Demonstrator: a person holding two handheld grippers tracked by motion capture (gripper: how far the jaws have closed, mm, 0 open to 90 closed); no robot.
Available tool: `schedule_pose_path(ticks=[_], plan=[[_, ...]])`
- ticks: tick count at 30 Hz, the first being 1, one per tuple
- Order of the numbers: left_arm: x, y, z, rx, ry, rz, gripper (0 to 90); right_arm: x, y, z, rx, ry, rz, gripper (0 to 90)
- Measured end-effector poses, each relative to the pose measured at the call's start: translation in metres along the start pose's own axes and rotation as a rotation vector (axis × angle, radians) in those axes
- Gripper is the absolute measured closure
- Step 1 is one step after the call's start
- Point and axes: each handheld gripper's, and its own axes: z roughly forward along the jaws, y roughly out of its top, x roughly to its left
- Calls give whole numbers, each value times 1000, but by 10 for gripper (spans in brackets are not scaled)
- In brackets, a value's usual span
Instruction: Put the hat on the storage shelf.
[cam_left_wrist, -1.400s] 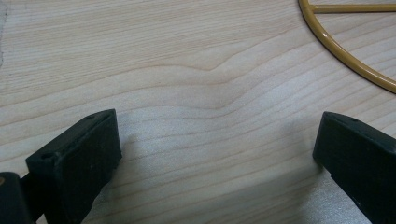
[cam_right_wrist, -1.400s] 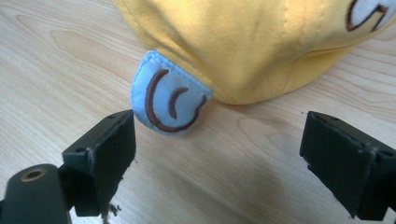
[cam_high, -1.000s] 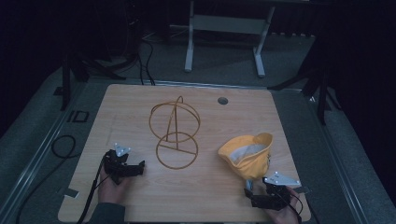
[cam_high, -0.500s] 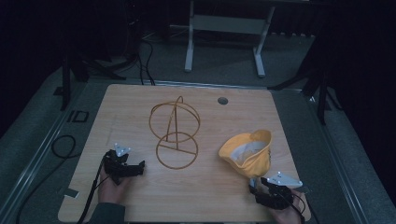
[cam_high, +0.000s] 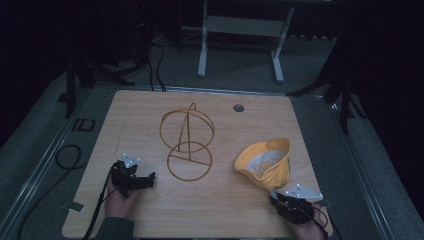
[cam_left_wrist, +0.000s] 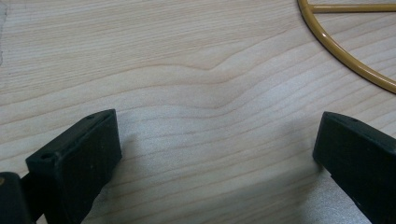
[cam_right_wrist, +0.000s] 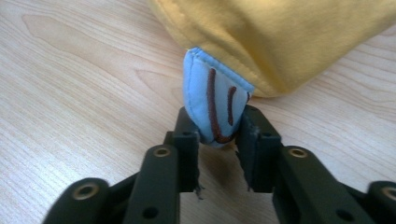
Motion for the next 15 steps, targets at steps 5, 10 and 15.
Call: schedule_pose_path(ticks=[5,10,15], plan=[[0,0,0,0,1,-1,8,0,1,-2,-6,-19,-23,759],[0,0,0,1,1,1,8,-4,4,-10,-36,-32,-26,769],[0,0,0,0,1,-1,8,-8,8,-16,-56,-45,-32,773]])
